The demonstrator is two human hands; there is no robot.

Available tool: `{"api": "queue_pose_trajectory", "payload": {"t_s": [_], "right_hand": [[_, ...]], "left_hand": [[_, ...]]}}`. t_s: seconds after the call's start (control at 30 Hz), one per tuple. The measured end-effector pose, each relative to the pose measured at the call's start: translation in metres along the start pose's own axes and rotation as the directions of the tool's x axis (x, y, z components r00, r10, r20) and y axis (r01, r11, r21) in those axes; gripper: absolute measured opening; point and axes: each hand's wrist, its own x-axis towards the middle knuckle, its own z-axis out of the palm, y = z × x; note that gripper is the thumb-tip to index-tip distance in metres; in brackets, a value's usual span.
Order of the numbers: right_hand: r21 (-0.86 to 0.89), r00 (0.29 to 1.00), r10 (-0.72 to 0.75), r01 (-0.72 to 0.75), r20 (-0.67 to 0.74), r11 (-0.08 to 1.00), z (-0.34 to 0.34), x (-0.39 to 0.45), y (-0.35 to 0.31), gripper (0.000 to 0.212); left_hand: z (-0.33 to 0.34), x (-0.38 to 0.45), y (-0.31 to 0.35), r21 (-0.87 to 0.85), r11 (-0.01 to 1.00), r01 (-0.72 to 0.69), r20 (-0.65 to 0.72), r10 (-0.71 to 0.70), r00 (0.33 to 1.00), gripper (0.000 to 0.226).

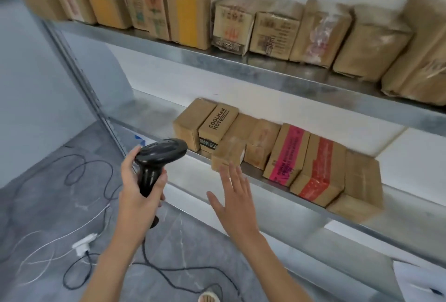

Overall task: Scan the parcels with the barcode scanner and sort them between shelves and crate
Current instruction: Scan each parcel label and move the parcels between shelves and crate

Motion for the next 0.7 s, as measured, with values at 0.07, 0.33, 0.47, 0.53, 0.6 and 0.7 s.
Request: {"api": "queue_pose_trajectory", "payload": {"t_s": [0.07, 0.33, 0.47, 0.53, 0.6, 0.7], "right_hand": [[-0.013, 1.000, -0.006, 0.006, 0.008, 1.000, 0.008, 0.029, -0.013, 0.071], [-0.041, 0.991, 0.129, -0.129, -0.019, 0.991, 0.044, 0.122, -0.060, 0.069], [-0.026, 0.970, 0.232, -0.234, -0.073, 0.972, 0.080, 0.172, -0.083, 0.072], [-0.015, 0.953, 0.283, -0.287, -0.112, 0.958, 0.096, 0.199, -0.095, 0.073], [-0.052, 0.932, 0.348, -0.355, -0.102, 0.934, 0.109, 0.229, -0.103, 0.074], [-0.156, 0.900, 0.429, -0.436, -0.081, 0.886, 0.124, 0.270, -0.109, 0.076]], "left_hand": [[-0.009, 0.027, -0.010, -0.004, 1.000, 0.005, -0.025, -0.005, 1.000, 0.069], [-0.025, 0.131, -0.062, -0.056, 0.997, 0.046, 0.042, -0.044, 0.998, 0.066], [-0.032, 0.198, -0.089, -0.056, 0.997, 0.053, 0.129, -0.045, 0.991, 0.066], [-0.039, 0.228, -0.099, -0.050, 0.998, 0.044, 0.170, -0.035, 0.985, 0.066], [-0.048, 0.255, -0.108, -0.056, 0.997, 0.047, 0.211, -0.034, 0.977, 0.067], [-0.059, 0.286, -0.121, -0.084, 0.995, 0.056, 0.271, -0.032, 0.962, 0.067]]}}
